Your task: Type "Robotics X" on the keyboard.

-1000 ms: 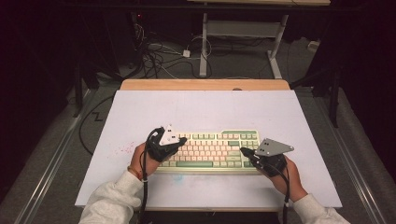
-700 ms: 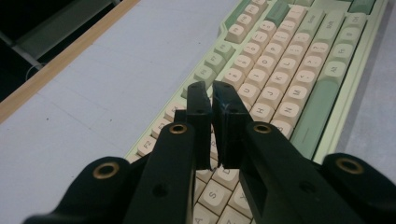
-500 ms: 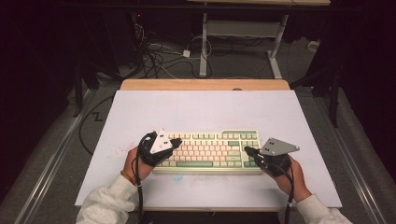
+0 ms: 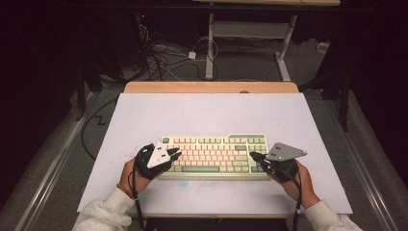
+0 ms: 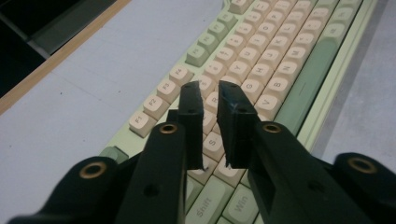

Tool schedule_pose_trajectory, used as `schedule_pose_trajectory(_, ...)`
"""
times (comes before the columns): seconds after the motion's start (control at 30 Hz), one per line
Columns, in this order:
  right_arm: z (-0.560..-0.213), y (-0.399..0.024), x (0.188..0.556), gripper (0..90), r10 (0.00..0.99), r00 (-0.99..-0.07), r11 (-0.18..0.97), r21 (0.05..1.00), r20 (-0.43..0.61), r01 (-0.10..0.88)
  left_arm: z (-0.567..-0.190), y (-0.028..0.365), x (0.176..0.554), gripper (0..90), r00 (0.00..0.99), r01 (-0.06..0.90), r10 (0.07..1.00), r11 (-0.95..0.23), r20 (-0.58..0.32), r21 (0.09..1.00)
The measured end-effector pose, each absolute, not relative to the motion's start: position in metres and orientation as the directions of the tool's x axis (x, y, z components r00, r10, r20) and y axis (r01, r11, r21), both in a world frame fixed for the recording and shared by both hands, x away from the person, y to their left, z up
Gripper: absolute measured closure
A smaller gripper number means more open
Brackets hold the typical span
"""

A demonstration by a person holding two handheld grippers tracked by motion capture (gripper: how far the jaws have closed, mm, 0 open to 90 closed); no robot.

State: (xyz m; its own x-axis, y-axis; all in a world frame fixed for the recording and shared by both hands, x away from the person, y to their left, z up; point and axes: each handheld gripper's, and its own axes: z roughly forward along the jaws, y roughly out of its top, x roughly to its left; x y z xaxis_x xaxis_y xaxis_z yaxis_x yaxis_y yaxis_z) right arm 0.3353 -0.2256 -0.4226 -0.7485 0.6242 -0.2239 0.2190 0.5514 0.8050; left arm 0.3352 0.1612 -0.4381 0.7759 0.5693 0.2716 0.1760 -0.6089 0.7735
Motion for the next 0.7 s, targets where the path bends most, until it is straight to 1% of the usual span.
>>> schedule_pose_trajectory(0.03,-0.423,-0.226,0.335,90.0,0.624,-0.748,0.551,0.805,-0.224,0.219,-0.439,0.162,0.335,77.0,0.776,0.18,0.571,-0.606,0.267,0.775)
schedule_pose_trajectory(0.07,-0.423,-0.225,0.335,90.0,0.623,-0.749,0.552,0.805,-0.224,0.219,-0.44,0.163,0.334,68.3,0.773,0.183,0.575,-0.606,0.268,0.774)
schedule_pose_trajectory(0.13,-0.423,-0.223,0.336,90.0,0.621,-0.751,0.555,0.803,-0.224,0.219,-0.443,0.165,0.332,62.5,0.777,0.183,0.574,-0.601,0.261,0.778)
schedule_pose_trajectory(0.2,-0.424,-0.222,0.336,90.0,0.617,-0.754,0.558,0.801,-0.225,0.217,-0.447,0.168,0.331,51.8,0.78,0.197,0.574,-0.603,0.249,0.773)
schedule_pose_trajectory(0.23,-0.424,-0.221,0.337,90.0,0.615,-0.756,0.559,0.801,-0.225,0.217,-0.447,0.168,0.331,48.9,0.78,0.197,0.574,-0.603,0.249,0.773)
schedule_pose_trajectory(0.27,-0.424,-0.221,0.337,90.0,0.615,-0.756,0.559,0.801,-0.225,0.217,-0.448,0.169,0.33,48.9,0.779,0.197,0.574,-0.606,0.252,0.771)
schedule_pose_trajectory(0.3,-0.425,-0.22,0.337,90.0,0.612,-0.758,0.562,0.799,-0.226,0.215,-0.449,0.169,0.329,44.1,0.77,0.199,0.584,-0.602,0.257,0.773)
schedule_pose_trajectory(0.33,-0.425,-0.218,0.338,90.0,0.608,-0.761,0.563,0.798,-0.226,0.214,-0.45,0.17,0.328,30.8,0.756,0.198,0.597,-0.598,0.267,0.776)
schedule_pose_trajectory(0.4,-0.425,-0.215,0.339,90.0,0.605,-0.763,0.567,0.796,-0.228,0.212,-0.451,0.172,0.326,30.0,0.747,0.201,0.609,-0.591,0.268,0.781)
schedule_pose_trajectory(0.47,-0.426,-0.212,0.34,90.0,0.602,-0.766,0.57,0.794,-0.227,0.213,-0.452,0.173,0.324,23.8,0.742,0.203,0.613,-0.592,0.271,0.78)
schedule_pose_trajectory(0.7,-0.429,-0.204,0.345,90.0,0.589,-0.774,0.583,0.785,-0.231,0.21,-0.458,0.179,0.317,23.5,0.745,0.208,0.608,-0.602,0.275,0.771)
